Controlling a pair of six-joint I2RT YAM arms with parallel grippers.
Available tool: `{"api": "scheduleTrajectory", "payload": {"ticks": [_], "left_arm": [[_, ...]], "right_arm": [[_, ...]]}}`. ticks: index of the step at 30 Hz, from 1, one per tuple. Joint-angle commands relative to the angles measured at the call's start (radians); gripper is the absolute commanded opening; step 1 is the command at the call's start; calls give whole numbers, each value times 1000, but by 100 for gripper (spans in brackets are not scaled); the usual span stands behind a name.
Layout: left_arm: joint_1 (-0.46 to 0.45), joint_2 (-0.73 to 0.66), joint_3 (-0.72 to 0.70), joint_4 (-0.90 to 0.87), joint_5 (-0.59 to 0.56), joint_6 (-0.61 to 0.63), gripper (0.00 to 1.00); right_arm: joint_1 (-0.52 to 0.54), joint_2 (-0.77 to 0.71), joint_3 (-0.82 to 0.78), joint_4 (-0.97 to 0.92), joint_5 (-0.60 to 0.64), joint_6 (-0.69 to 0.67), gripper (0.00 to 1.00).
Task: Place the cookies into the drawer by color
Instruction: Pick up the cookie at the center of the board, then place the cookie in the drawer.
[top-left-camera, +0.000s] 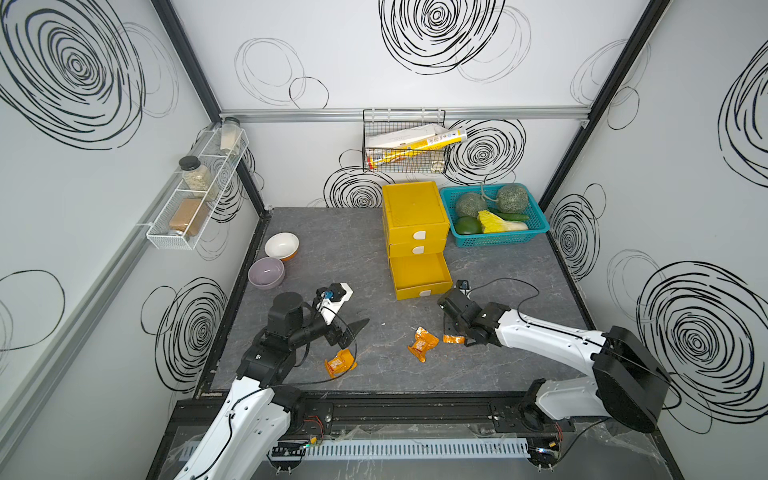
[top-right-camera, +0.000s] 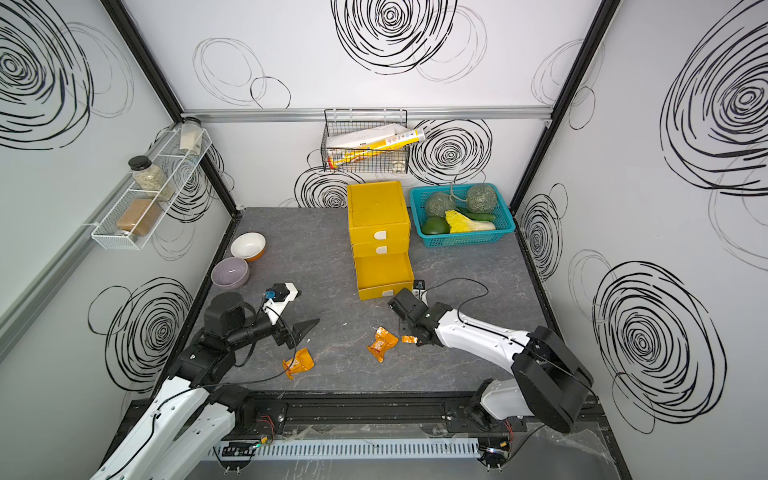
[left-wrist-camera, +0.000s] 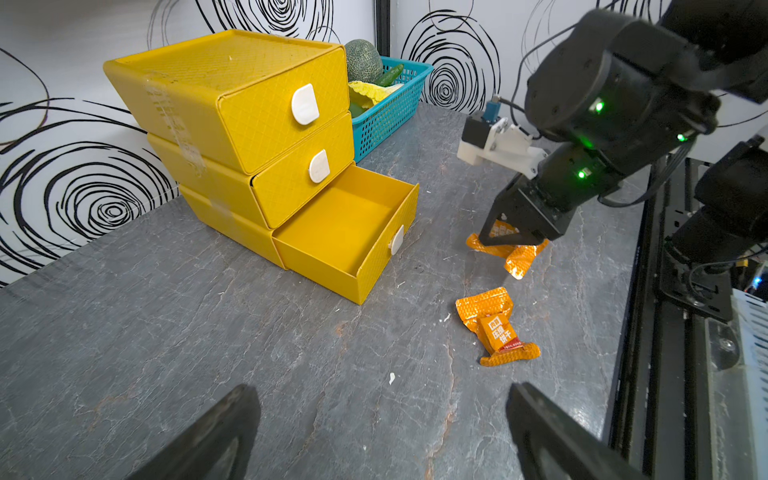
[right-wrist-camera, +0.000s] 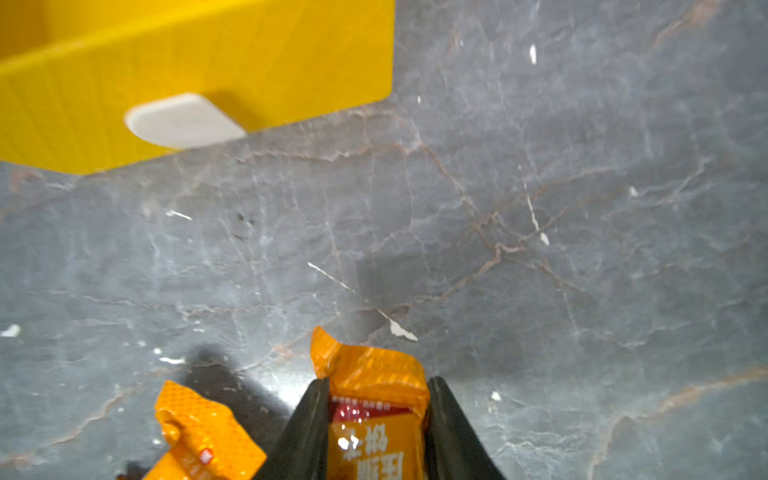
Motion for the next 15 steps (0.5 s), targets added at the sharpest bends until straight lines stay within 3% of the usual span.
{"api": "scheduleTrajectory", "payload": {"ticks": [1, 15], "left_arm": [[9, -5, -10, 45, 19, 8, 99], [20, -24, -12, 42, 24, 11, 99]], "right_arm": [[-45, 2, 79, -33, 21, -65, 27], [-188, 160, 419, 35, -6, -244, 27]]}}
